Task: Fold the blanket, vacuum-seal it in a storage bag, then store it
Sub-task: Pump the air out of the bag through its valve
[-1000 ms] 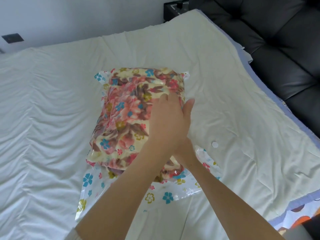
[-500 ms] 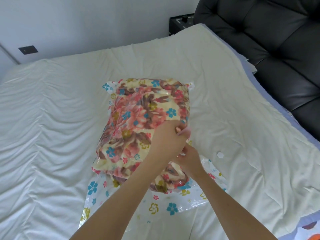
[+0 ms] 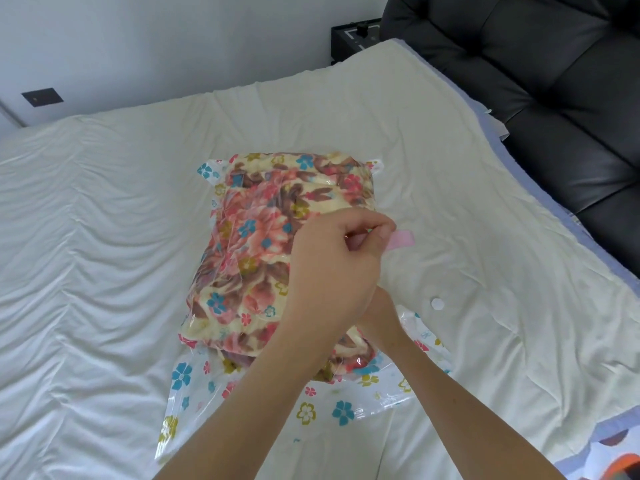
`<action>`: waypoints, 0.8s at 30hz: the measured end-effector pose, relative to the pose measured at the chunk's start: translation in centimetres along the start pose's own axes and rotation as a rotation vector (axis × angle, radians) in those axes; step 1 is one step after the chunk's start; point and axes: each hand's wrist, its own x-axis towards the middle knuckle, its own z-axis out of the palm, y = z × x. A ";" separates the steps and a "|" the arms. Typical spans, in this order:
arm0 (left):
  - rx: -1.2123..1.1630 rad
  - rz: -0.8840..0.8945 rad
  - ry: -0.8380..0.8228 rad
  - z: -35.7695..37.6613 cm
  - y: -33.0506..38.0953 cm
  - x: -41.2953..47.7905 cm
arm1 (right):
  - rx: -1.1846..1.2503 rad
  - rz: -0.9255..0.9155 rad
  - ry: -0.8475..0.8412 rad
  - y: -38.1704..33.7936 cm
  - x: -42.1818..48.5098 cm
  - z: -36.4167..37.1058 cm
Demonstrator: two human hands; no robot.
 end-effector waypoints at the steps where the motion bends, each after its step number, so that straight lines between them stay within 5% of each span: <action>1: -0.003 -0.045 -0.005 0.1 -1.0 -0.5 | -0.018 -0.008 0.007 0.2 -0.1 0.0; 6: 0.152 -0.400 0.005 1.7 -6.4 -0.7 | -0.065 -0.038 0.002 0.4 -0.3 0.1; 12: 0.002 -0.030 0.016 0.7 0.1 -0.5 | 0.014 0.010 -0.035 -0.5 -0.4 -0.5; 17: 0.183 -0.405 0.001 1.8 -6.0 -1.0 | -0.030 -0.007 -0.004 0.4 -0.5 -0.4; 22: -0.024 -0.029 0.052 0.6 0.7 -0.5 | -0.007 0.027 0.012 -0.1 0.2 -0.3; 24: -0.062 -0.039 0.037 0.4 0.0 -1.4 | -0.054 0.004 -0.006 0.0 -0.1 -0.2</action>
